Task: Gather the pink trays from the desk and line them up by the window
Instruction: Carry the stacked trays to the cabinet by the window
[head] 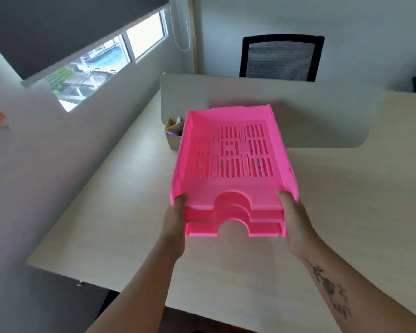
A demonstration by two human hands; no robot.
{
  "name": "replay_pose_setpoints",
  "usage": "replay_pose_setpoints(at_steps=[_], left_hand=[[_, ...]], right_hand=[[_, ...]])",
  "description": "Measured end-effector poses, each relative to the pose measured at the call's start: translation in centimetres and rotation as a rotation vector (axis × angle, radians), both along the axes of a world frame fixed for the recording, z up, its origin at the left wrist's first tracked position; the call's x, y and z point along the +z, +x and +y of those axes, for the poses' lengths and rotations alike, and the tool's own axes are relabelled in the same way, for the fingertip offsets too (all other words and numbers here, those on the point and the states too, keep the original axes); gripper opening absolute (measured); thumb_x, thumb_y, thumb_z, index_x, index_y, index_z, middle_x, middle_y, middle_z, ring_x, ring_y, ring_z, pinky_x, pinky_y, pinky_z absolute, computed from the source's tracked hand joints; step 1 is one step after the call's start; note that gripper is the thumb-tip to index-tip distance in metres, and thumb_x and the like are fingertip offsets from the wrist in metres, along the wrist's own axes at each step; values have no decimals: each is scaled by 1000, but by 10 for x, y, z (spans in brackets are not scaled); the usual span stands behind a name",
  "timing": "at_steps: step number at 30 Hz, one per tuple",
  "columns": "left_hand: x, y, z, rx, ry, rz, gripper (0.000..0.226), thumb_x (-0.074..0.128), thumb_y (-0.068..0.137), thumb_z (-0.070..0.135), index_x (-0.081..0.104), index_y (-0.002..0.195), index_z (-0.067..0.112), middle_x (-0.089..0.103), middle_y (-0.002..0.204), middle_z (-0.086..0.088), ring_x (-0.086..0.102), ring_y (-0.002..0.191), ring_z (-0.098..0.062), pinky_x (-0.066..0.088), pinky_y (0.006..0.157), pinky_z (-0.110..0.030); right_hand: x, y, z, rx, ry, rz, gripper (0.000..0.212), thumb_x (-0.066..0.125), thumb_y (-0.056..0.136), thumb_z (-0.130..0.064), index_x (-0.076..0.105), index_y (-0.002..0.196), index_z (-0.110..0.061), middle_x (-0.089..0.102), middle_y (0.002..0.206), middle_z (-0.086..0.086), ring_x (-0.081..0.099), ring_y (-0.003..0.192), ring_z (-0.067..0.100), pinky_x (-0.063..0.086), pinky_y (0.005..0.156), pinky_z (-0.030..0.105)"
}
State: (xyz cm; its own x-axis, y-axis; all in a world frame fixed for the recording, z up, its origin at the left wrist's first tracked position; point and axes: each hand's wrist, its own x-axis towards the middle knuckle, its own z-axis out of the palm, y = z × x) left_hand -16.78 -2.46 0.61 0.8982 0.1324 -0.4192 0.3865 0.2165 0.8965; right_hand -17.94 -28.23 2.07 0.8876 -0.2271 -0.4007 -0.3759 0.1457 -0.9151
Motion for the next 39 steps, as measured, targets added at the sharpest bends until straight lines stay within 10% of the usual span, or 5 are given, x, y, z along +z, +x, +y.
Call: replay_pose_setpoints(at_steps=[15,23,35,39], left_hand=[[85,-198,66,970,12,-80,42,57,78,50,64,109,23,75,103,-15,72,94,-40,56,85,-60],[110,-403,95,1335,114,-148,48,58,75,48,66,113,19,72,112,-21,69,101,-41,49,95,-62],[116,-681,120,1551,191,-185,46,43,94,46,63,124,17,73,110,-20,72,97,-39,56,85,-59],[102,-766,147,1549,199,-129,53,43,88,56,63,123,22,73,111,-19,72,99,-38,54,84,-64]], right_hand=[[66,-10,142,760,141,-73,42,57,75,-57,64,111,-37,73,108,10,70,102,37,57,76,49],[86,-151,261,1229,243,-58,48,58,76,-55,61,120,-36,70,118,14,68,106,38,53,83,70],[98,-417,373,1617,334,-102,35,50,93,-37,60,123,-22,72,102,17,76,83,32,62,62,48],[84,-502,402,1638,302,-65,41,54,86,-42,60,122,-24,71,110,20,70,98,44,56,80,66]])
